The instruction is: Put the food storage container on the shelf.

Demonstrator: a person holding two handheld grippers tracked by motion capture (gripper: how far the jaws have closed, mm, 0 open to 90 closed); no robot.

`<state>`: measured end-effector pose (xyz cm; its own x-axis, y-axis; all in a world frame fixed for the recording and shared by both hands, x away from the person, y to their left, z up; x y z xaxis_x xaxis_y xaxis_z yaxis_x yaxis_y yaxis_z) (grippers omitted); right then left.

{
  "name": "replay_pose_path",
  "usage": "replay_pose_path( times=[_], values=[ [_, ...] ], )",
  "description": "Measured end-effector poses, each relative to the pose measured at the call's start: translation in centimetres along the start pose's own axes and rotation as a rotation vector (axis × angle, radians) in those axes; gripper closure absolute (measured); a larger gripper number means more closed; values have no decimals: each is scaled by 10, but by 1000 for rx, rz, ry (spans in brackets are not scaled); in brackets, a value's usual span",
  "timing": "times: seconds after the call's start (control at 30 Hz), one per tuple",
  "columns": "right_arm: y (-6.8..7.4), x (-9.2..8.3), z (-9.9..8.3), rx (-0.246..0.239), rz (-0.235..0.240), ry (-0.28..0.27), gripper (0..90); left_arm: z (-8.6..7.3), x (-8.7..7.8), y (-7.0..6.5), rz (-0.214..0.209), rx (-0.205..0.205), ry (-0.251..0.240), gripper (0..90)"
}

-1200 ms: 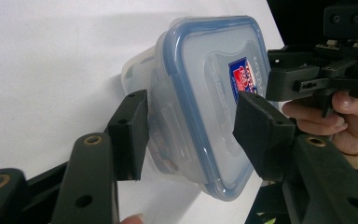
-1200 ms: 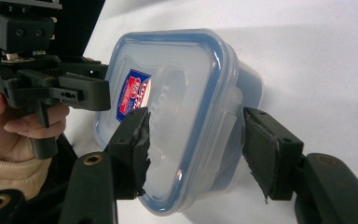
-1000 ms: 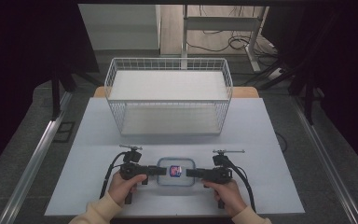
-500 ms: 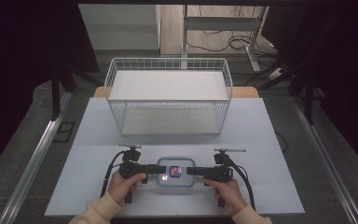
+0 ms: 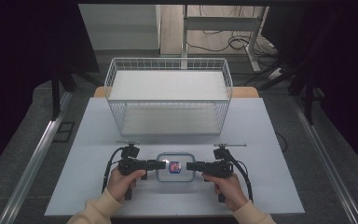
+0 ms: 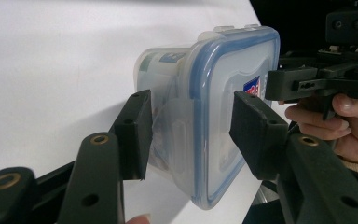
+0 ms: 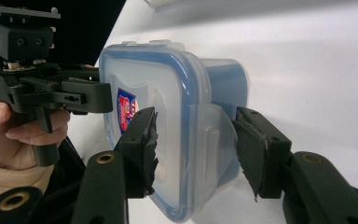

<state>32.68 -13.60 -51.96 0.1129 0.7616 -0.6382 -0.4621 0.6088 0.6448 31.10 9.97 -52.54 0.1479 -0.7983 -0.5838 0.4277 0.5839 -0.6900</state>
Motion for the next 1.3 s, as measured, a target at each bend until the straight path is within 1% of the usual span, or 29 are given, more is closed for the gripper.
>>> replay_pose_path(
  times=[0.17, 0.37, 0.53, 0.8, 1.13, 1.3],
  values=[
    [13, -9, 16, -52, -16, -10, 501, 12, -14, -8, -1, 21, -35, 499],
    [29, -24, 38, -103, -29, -32, 501, 31, -30, -22, 14, 65, -72, 499],
    [40, -35, 50, -133, -35, -55, 500, 44, -41, -33, 22, 97, -93, 499],
    [54, -52, 71, -178, -50, -82, 500, 65, -55, -47, 30, 133, -125, 499],
    [74, -77, 108, -228, -60, -123, 500, 103, -79, -68, 38, 186, -175, 500],
    [87, -92, 133, -273, -74, -139, 500, 125, -94, -79, 47, 209, -199, 499]
  ],
)
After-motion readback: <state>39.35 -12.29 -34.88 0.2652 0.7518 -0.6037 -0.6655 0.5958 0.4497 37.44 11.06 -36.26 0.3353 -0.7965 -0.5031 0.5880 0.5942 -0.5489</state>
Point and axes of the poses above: each handheld gripper's, and its own axes: x roughly forward along the jaws, z roughly out of its top, y roughly to its left, the point moved 5 cm from there along x, roughly forward along the jaws, and after that the axes turned 10 degrees about y, right-handed, at the moved point
